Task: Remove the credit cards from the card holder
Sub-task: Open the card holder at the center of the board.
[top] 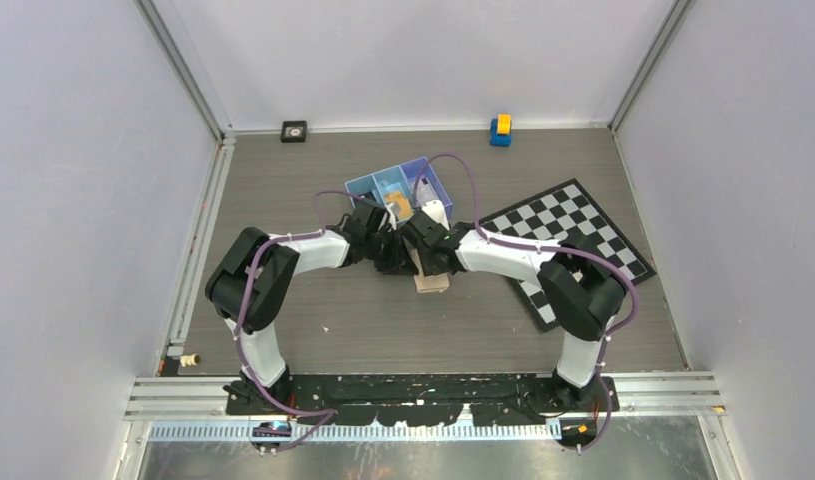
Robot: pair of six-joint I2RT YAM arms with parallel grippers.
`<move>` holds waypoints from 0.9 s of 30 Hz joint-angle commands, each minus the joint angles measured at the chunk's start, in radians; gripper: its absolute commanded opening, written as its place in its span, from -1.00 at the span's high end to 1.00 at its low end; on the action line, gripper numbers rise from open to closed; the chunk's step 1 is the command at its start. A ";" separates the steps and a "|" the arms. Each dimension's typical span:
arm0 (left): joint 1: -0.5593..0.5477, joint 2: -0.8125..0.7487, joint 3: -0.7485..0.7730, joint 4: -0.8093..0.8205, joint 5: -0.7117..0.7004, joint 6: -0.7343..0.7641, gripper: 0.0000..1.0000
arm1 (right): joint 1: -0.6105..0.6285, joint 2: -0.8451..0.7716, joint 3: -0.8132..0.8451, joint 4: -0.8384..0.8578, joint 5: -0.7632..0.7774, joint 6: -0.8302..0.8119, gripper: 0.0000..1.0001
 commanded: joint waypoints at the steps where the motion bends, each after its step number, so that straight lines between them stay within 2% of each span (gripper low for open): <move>1: 0.004 -0.046 0.015 -0.027 -0.008 0.025 1.00 | 0.034 0.045 0.074 -0.142 0.277 0.022 0.14; 7: 0.004 -0.049 0.018 -0.044 -0.027 0.035 1.00 | 0.043 0.098 0.122 -0.223 0.388 0.050 0.22; 16: 0.004 -0.045 0.024 -0.057 -0.037 0.043 1.00 | 0.042 0.046 0.103 -0.230 0.473 0.066 0.33; 23: 0.004 -0.044 0.024 -0.060 -0.035 0.045 1.00 | 0.017 0.014 0.083 -0.221 0.449 0.070 0.40; 27: 0.004 -0.045 0.022 -0.050 -0.022 0.041 1.00 | 0.000 -0.071 0.012 -0.119 0.315 0.040 0.38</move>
